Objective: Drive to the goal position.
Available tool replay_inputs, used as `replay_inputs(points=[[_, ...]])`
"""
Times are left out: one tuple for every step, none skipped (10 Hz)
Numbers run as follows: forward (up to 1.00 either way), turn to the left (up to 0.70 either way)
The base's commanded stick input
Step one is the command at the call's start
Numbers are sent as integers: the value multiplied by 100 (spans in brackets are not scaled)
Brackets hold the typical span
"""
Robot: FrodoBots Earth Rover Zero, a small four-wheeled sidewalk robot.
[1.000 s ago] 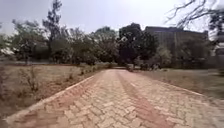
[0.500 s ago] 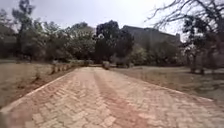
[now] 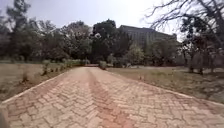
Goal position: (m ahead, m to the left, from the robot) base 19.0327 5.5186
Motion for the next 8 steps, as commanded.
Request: replay_inputs(points=[[70, 35], [70, 12], [70, 6], [70, 0], [70, 0], [70, 0], [70, 0], [70, 0]])
